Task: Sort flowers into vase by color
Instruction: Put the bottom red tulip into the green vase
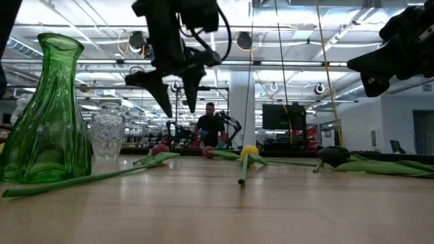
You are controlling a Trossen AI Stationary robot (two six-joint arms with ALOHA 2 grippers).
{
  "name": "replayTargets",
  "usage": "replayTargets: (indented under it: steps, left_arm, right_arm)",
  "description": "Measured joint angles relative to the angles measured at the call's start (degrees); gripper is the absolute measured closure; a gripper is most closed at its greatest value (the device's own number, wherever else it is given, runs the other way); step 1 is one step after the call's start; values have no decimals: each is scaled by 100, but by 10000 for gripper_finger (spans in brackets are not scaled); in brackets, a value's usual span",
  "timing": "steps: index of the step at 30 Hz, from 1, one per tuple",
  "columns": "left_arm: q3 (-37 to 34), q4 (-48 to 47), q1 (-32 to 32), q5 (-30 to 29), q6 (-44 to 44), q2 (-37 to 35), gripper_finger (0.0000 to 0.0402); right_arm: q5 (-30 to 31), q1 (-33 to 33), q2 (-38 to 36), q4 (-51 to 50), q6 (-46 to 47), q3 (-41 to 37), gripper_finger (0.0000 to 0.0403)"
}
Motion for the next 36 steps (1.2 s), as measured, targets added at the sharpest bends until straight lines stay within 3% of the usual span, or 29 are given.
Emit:
replayTargets:
  steps: [8, 20, 36]
  left_arm:
    - [-9, -160, -7, 790, -190, 795, 167]
    - [-23, -175, 151, 657, -286, 1010, 167]
    - [-580, 664, 166, 777, -334, 1056, 167]
  right_arm:
    - [0, -2, 57, -21, 0, -1, 403]
    - [-2, -1, 74, 2, 2, 0, 403]
    - [-2, 0, 74, 1, 0, 0, 403]
